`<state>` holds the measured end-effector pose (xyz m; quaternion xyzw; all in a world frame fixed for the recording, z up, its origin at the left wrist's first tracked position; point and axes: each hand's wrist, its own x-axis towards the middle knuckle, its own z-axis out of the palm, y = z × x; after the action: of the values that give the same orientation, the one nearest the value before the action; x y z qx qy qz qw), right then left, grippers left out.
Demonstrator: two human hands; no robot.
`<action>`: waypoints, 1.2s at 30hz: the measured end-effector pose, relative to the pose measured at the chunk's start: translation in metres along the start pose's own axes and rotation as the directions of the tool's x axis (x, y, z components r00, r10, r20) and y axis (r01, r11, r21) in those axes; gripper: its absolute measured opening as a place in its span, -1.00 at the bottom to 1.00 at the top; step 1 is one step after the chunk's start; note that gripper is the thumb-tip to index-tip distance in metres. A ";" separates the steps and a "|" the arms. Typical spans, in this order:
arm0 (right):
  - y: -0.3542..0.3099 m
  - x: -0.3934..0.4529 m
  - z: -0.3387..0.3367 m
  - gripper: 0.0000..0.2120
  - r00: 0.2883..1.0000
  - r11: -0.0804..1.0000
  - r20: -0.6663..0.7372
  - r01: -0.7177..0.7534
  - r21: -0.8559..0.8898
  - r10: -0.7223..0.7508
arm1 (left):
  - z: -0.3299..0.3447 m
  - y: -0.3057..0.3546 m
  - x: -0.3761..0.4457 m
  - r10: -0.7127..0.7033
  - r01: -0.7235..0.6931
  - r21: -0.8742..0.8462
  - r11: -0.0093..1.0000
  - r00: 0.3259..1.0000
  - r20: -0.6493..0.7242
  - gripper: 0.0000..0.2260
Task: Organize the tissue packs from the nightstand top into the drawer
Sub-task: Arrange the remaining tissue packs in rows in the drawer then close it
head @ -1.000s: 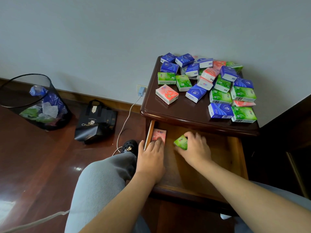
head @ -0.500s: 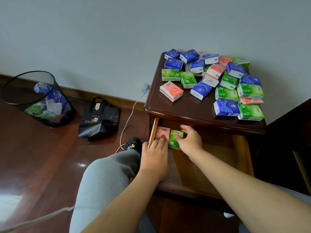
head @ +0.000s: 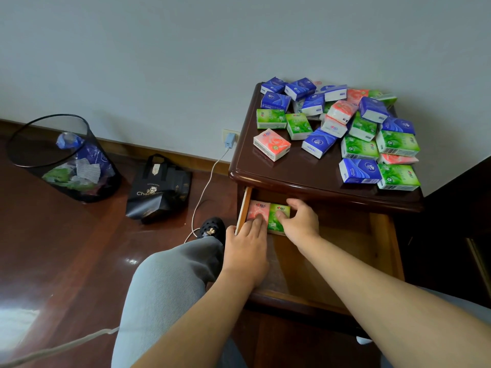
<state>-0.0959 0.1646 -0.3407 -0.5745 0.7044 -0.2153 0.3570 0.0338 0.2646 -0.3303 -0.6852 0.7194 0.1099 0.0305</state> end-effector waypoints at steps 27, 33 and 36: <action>0.055 -0.001 -0.210 -0.54 0.918 0.928 -0.331 0.090 -0.361 -0.218 | -0.122 0.125 0.089 0.268 -0.265 0.044 0.963 0.944 -0.192 -0.36; 0.075 -0.007 -0.217 -0.19 0.925 0.981 -0.326 0.172 -0.090 -0.192 | -0.122 0.145 0.121 0.217 -0.211 0.079 0.974 0.974 -0.072 -0.35; 0.090 -0.012 -0.231 -0.11 0.941 0.971 -0.242 0.239 -0.016 -0.236 | -0.117 0.148 0.128 0.190 -0.186 0.050 0.981 0.975 -0.117 -0.39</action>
<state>-0.3270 0.1737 -0.2515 -0.6221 0.6668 -0.3299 0.2438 -0.1083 0.1218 -0.2241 -0.6187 0.7835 0.0566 -0.0102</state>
